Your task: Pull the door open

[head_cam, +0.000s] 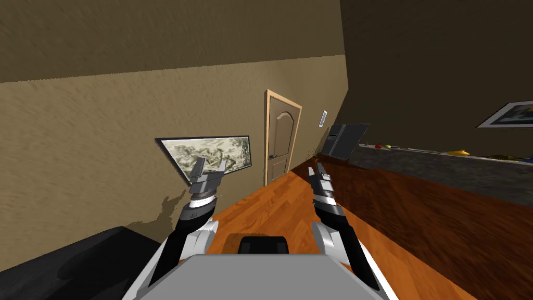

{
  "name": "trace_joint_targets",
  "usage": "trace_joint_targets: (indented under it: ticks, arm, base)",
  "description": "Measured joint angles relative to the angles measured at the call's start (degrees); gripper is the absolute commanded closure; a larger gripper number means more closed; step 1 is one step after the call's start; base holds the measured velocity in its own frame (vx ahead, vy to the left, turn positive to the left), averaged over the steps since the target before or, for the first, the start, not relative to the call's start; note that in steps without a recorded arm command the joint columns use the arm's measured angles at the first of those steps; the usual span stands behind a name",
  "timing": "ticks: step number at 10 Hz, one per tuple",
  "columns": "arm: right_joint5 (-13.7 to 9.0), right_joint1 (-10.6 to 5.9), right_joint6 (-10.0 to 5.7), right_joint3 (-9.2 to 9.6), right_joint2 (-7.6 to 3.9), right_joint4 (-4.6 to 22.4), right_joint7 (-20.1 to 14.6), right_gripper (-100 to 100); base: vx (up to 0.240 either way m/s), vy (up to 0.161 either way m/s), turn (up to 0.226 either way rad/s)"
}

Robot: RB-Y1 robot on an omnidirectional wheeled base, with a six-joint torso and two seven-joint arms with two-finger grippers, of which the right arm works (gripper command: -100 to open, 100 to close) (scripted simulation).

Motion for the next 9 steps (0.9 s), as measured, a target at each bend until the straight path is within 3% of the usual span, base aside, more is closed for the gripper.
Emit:
trace_joint_targets:
  ticks: [3, 9]
  arm:
    - [-1.4, -1.78, -0.52, 0.44, -1.69, 3.9, 0.0, -100]
    - [-3.8, -3.80, -2.44, 2.02, -4.38, 10.9, 0.0, -100]
  base:
    - [0.087, -0.043, 0.110]
    - [0.076, -0.048, 0.096]
